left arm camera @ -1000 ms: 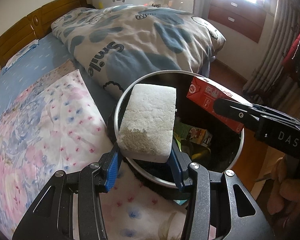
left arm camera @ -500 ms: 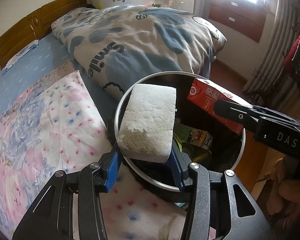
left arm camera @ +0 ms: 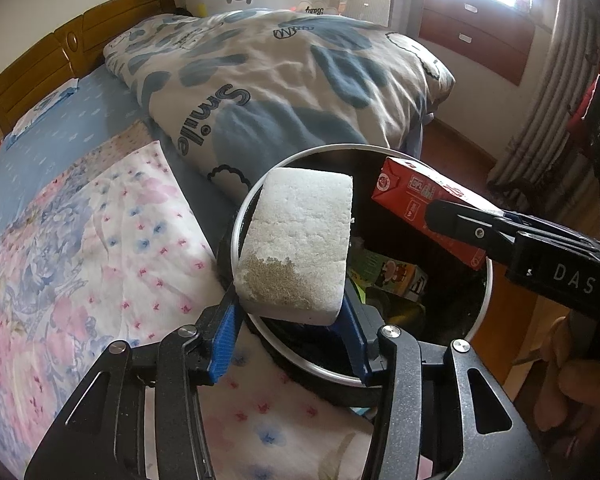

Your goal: Collect trash

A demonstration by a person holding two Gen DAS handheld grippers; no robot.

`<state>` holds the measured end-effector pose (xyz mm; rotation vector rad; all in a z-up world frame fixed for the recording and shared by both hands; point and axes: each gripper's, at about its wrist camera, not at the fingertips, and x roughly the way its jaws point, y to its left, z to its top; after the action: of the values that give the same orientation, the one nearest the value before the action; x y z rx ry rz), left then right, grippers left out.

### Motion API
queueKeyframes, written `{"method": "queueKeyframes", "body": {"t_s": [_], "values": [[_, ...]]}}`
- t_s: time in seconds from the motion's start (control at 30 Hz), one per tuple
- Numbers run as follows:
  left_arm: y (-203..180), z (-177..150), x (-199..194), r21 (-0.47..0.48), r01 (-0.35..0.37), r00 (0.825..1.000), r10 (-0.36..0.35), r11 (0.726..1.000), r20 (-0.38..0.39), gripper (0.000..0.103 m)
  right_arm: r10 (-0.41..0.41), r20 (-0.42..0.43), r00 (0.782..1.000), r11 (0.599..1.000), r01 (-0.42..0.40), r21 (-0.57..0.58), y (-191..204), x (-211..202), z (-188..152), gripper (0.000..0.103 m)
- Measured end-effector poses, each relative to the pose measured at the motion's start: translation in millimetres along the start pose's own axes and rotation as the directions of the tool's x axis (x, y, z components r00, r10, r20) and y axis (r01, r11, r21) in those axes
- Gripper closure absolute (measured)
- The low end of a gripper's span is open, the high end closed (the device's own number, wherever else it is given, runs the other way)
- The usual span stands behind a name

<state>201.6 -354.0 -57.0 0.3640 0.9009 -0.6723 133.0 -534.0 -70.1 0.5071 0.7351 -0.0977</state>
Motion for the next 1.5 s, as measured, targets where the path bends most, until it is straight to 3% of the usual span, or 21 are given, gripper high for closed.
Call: {"method": "queueKeyframes", "body": {"t_s": [0.17, 0.37, 0.57, 0.9, 1.03, 1.1, 1.13, 1.2, 1.23, 1.27, 1.33, 1.37, 1.5], "values": [[4, -1, -5, -0.020, 0.012, 1.000, -0.012, 1.000, 0.001, 0.048, 0.000, 0.005, 1.000, 1.000, 0.000, 0.025, -2, -1, 2, 0.049], [13, -16, -31, -0.063, 0.012, 0.998, -0.009, 0.998, 0.056, 0.041, 0.001, 0.049, 0.999, 0.999, -0.004, 0.049, 0, -19, -1, 0.045], [30, -54, -76, -0.163, 0.032, 0.989, -0.007, 0.986, 0.151, 0.035, 0.008, 0.104, 0.994, 0.998, -0.014, 0.054, 15, -49, -20, 0.024], [58, -118, -143, -0.276, -0.024, 0.959, 0.100, 0.961, 0.265, 0.026, 0.025, 0.167, 0.986, 0.999, -0.021, -0.028, 74, -92, -62, 0.018], [71, -133, -177, -0.310, -0.056, 0.931, 0.162, 0.949, 0.327, 0.022, 0.033, 0.240, 0.970, 0.995, -0.009, -0.100, 107, -119, -68, 0.016], [75, -141, -200, -0.321, -0.083, 0.904, 0.207, 0.943, 0.374, 0.018, 0.037, 0.297, 0.954, 0.991, 0.004, -0.136, 123, -136, -69, 0.011], [77, -143, -207, -0.326, -0.095, 0.894, 0.225, 0.941, 0.388, 0.013, 0.040, 0.335, 0.942, 0.988, 0.013, -0.155, 131, -146, -71, 0.006], [79, -152, -227, -0.346, -0.132, 0.856, 0.283, 0.929, 0.432, 0.002, 0.034, 0.407, 0.913, 0.983, 0.044, -0.181, 144, -163, -75, 0.000], [80, -155, -231, -0.353, -0.143, 0.846, 0.300, 0.924, 0.441, 0.000, 0.030, 0.451, 0.892, 0.978, 0.067, -0.197, 151, -171, -79, 0.000], [79, -161, -237, -0.364, -0.170, 0.824, 0.334, 0.916, 0.457, 0.000, 0.023, 0.492, 0.870, 0.971, 0.098, -0.219, 159, -177, -85, 0.000], [78, -167, -240, -0.373, -0.211, 0.798, 0.380, 0.903, 0.468, 0.000, -0.006, 0.532, 0.847, 0.959, 0.156, -0.238, 168, -178, -93, 0.000], [78, -171, -239, -0.381, -0.245, 0.780, 0.415, 0.891, 0.468, 0.000, -0.020, 0.540, 0.841, 0.955, 0.176, -0.240, 170, -175, -97, 0.000], [81, -181, -234, -0.399, -0.294, 0.749, 0.469, 0.868, 0.468, 0.000, -0.045, 0.542, 0.839, 0.951, 0.202, -0.235, 169, -157, -113, 0.000]]}}
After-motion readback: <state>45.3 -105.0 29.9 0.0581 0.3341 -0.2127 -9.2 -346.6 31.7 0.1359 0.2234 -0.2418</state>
